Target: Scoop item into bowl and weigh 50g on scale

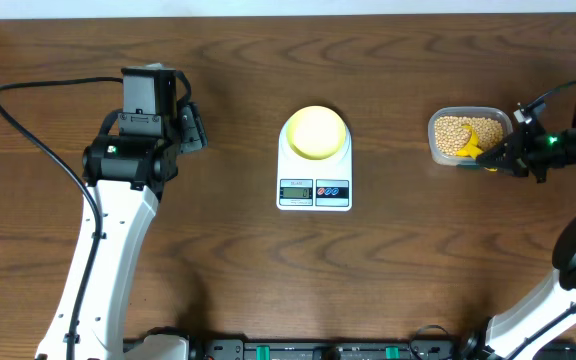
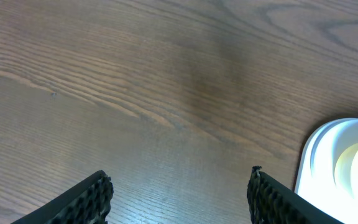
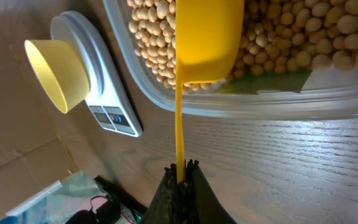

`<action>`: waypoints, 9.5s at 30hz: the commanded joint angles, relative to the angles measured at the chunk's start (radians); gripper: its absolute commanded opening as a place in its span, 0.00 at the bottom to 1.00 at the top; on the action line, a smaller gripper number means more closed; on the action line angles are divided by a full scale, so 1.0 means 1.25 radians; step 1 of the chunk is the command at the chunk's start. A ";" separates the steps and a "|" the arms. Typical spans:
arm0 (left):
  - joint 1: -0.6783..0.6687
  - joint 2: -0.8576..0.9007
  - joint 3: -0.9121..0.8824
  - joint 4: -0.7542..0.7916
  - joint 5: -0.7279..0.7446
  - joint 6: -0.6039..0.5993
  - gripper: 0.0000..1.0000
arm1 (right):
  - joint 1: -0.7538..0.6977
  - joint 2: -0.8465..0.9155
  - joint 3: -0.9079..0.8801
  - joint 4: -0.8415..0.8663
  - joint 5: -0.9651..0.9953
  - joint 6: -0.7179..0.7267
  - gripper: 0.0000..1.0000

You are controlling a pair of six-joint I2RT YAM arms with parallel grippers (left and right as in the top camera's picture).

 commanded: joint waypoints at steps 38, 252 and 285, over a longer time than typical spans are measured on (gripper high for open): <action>0.000 -0.015 -0.002 0.003 -0.011 0.031 0.72 | -0.086 0.005 -0.006 0.002 -0.151 -0.116 0.01; -0.285 -0.016 -0.002 -0.161 0.288 0.319 0.73 | 0.600 0.004 0.237 0.110 0.179 -0.008 0.01; -0.285 -0.016 -0.002 -0.161 0.288 0.319 0.73 | 0.679 0.003 0.304 0.079 0.369 -0.058 0.01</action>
